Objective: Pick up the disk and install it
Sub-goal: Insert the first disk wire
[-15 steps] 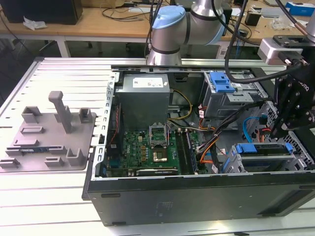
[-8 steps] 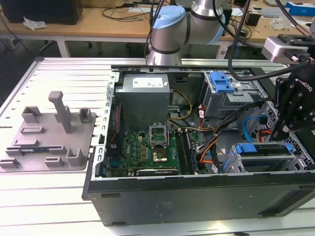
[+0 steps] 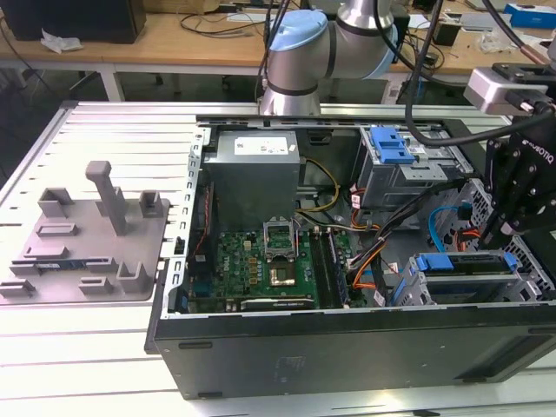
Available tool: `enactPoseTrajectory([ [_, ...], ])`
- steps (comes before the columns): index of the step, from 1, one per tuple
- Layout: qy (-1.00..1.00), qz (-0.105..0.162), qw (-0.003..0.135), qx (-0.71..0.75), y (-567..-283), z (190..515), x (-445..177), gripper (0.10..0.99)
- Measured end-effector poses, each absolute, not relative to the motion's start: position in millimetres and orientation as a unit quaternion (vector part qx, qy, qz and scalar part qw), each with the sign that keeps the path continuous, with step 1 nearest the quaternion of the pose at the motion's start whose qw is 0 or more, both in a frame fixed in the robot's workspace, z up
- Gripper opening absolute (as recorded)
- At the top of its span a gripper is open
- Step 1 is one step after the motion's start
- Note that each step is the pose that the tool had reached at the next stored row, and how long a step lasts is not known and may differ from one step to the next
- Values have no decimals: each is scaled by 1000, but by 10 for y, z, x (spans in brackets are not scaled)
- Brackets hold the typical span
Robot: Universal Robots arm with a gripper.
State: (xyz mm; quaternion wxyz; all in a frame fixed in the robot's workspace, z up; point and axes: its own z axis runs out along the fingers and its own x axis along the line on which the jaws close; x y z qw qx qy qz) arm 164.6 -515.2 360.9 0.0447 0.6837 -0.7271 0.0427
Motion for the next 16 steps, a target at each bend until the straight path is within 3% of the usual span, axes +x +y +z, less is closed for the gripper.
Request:
enactPoseTrajectory([
  [16,-742,40,47,667,-5110,3569,1702,165],
])
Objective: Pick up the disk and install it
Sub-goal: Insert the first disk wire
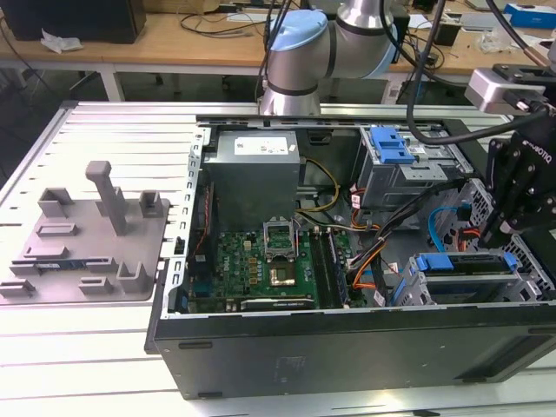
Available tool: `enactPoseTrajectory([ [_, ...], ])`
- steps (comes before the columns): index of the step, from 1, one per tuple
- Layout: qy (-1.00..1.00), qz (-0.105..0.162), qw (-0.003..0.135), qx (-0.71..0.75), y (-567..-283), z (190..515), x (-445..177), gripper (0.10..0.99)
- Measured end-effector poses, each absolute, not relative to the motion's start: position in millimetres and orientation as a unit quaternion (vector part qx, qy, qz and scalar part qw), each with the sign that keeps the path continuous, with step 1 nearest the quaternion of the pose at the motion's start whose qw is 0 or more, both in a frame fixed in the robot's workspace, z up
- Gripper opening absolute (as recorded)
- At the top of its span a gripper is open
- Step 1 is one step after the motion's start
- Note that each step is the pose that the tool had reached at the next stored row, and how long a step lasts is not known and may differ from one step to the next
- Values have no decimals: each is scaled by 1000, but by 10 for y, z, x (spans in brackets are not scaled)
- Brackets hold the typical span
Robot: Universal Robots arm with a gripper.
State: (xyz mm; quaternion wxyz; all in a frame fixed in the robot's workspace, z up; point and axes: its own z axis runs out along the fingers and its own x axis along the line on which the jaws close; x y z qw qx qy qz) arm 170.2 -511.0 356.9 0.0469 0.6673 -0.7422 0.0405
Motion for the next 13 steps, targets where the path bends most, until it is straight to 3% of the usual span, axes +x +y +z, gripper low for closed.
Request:
enactPoseTrajectory([
  [13,-731,41,46,680,-5114,3569,1703,165],
])
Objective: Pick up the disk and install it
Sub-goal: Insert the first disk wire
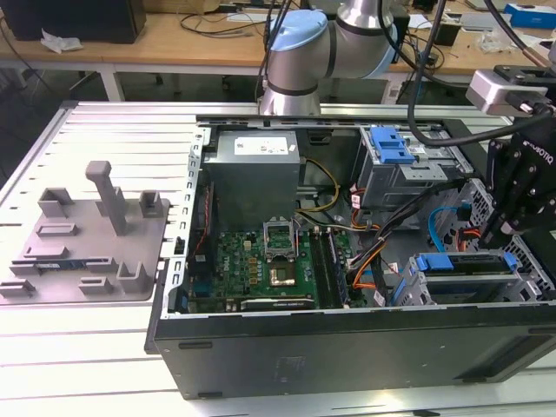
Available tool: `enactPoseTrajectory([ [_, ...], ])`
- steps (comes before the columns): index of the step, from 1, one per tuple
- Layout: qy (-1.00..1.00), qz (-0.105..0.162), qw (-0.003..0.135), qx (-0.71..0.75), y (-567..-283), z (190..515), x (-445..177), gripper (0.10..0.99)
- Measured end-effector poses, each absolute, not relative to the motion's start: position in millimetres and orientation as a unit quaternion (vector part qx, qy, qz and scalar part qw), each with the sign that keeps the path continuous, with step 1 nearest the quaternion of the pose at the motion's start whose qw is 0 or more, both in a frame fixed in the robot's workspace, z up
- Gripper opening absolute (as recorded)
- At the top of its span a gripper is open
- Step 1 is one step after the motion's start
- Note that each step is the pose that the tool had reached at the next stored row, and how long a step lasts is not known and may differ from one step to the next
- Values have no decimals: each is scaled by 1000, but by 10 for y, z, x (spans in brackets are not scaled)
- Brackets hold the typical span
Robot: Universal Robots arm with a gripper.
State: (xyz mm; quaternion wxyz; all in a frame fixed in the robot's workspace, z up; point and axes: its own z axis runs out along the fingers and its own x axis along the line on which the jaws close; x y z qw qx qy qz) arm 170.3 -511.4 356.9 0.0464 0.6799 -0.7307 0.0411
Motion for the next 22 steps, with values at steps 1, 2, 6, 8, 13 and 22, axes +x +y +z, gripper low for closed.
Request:
enactPoseTrajectory([
  [1,-729,41,46,682,-5114,3569,1702,165],
  [2,-727,41,46,683,-5114,3569,1700,165],
  [6,-727,41,46,684,-5117,3569,1697,165],
  [8,-727,41,46,684,-5118,3569,1697,165],
  [13,-727,41,46,684,-5130,3569,1692,165],
  [22,-721,43,44,690,-5143,3565,1682,165],
])
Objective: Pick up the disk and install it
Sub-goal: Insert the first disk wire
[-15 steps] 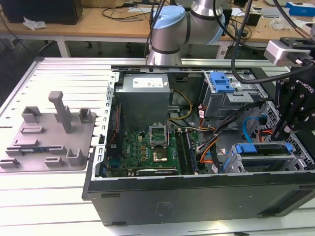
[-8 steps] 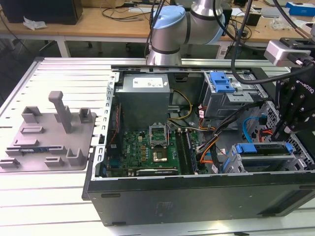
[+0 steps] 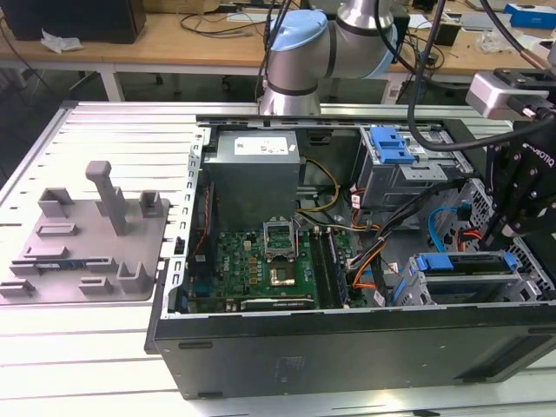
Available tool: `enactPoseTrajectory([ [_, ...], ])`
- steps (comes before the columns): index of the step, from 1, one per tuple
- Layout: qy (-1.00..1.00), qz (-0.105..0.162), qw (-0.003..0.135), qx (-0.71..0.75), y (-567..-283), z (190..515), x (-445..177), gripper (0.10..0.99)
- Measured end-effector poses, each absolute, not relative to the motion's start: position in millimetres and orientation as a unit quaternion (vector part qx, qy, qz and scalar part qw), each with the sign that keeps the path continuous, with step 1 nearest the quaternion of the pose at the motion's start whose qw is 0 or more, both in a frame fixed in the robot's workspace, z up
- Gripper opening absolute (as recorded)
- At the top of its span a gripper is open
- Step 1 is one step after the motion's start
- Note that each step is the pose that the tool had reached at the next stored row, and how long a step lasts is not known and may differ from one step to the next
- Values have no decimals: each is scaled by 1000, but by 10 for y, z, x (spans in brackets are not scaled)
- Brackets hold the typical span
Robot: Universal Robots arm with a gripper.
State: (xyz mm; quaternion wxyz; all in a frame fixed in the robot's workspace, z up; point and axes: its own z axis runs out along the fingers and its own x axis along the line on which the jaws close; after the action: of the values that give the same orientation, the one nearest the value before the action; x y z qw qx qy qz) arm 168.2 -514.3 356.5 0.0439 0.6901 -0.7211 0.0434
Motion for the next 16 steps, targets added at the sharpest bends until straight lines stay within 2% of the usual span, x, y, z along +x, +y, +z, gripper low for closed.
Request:
enactPoseTrajectory([
  [16,-720,44,44,691,-5143,3540,1677,165],
])
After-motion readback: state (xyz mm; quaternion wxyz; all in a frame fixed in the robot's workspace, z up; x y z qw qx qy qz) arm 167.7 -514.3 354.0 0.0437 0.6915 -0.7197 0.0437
